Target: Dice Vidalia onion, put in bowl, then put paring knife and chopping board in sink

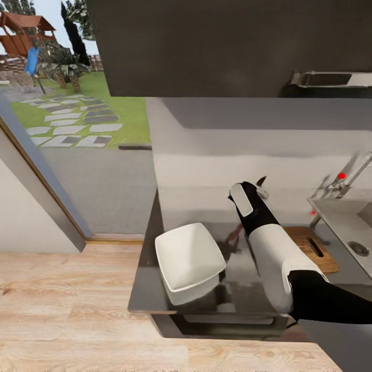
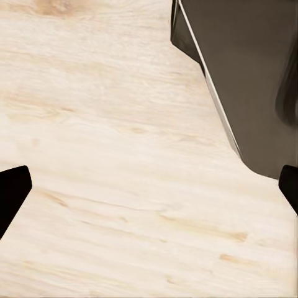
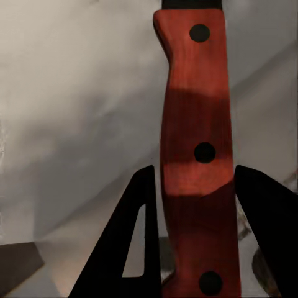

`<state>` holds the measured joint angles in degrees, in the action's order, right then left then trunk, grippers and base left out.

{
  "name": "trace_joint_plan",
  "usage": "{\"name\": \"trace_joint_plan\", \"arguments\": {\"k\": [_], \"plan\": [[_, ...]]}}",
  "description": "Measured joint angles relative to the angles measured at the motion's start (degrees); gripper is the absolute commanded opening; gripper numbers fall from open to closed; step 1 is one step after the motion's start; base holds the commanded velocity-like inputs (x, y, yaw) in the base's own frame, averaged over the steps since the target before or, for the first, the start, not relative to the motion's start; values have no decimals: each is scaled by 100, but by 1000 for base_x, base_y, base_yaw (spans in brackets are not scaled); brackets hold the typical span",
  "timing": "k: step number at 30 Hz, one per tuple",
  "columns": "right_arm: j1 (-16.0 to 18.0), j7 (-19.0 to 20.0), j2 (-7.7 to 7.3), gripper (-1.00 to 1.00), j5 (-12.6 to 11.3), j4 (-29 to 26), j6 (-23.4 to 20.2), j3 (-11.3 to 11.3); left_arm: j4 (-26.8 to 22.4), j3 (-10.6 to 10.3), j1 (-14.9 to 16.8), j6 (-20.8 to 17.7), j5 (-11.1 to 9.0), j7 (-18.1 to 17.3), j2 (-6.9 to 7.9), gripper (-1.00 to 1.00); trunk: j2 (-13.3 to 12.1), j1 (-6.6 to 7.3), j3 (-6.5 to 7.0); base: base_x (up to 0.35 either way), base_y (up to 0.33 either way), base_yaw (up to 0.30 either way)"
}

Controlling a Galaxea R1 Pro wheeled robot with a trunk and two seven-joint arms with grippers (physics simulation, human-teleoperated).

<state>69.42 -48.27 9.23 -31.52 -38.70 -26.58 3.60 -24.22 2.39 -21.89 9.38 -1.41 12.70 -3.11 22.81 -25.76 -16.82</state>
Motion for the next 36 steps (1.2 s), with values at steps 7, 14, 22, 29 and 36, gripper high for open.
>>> {"name": "trace_joint_plan", "arguments": {"k": [7, 14, 22, 29, 36], "plan": [[-11, 654, -164, -100, 301, -5, -20, -195, 26, 0, 44, 0, 5, 0, 0, 100, 0, 0, 58, -122, -283, 0], [-194, 1844, -194, -100, 1160, -11, -25, -243, 25, 0, 48, 0, 5, 1, 0, 100, -1, 1, 120, -78, -250, 0], [-747, 2406, -197, -100, 1709, -572, -16, -243, 25, 1, 48, 0, 6, 1, 0, 100, -1, 2, 191, -13, -221, 0], [-1664, 2553, -196, -100, 1776, -1770, -59, -276, 25, 0, 48, 0, 6, 1, 0, 100, -1, 2, 253, -1, -208, 0], [-2808, 2675, -198, -100, 2055, -3229, -136, -689, 25, 1, 48, 0, 6, 1, 0, 100, 0, 2, 316, 0, -206, 0]]}}
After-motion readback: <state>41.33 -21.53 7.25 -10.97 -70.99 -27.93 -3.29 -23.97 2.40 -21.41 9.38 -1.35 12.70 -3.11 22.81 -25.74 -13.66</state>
